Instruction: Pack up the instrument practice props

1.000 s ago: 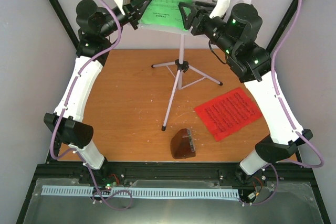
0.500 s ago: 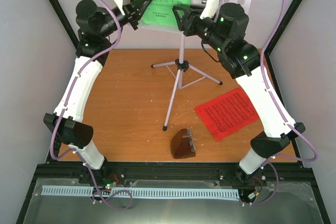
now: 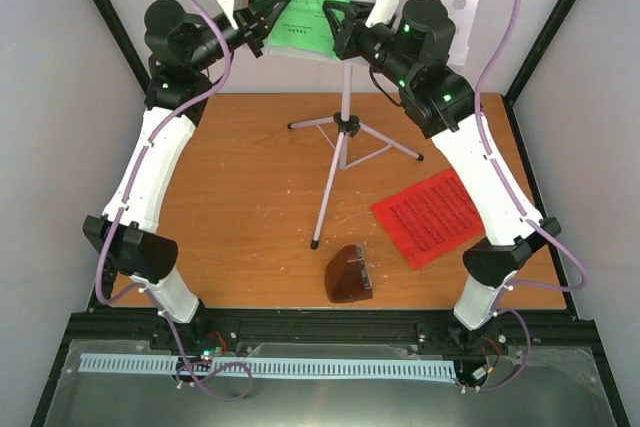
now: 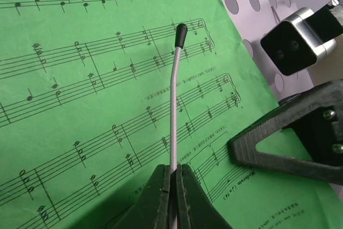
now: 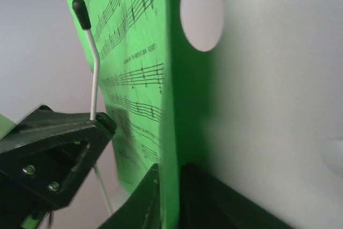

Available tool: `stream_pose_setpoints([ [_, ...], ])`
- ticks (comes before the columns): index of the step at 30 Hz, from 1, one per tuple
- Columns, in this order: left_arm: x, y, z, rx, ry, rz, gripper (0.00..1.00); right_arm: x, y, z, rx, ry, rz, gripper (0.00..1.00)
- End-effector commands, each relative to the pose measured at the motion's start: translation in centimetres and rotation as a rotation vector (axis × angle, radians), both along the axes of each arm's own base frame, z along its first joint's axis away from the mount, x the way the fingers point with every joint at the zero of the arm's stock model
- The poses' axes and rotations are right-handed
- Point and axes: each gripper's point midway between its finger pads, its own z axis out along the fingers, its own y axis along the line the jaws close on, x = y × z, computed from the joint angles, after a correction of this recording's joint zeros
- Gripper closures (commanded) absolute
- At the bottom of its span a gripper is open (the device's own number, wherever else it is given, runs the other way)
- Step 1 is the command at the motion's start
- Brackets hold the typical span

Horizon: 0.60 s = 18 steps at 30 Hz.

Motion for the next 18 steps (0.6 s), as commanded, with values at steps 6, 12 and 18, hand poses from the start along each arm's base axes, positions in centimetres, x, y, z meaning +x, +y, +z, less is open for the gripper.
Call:
stream_pose_setpoints([
  [6,-3.1,0.1,1.8,-0.005,-0.048,-0.048,1.0,-0.1,-1.1,2.0,0.021,-0.102,-0.052,0.97],
  [12,-3.4,0.6,2.6,-0.048,-0.036,-0.035,1.0,-3.1,-4.3,2.9,0.071,-0.224,-0.197,0.97],
  [18,-3.0,1.1,3.0,-0.09,-0.001,-0.013,1.0,-6.6,-9.1,4.4,0.158,-0.296,-0.305,0.97],
])
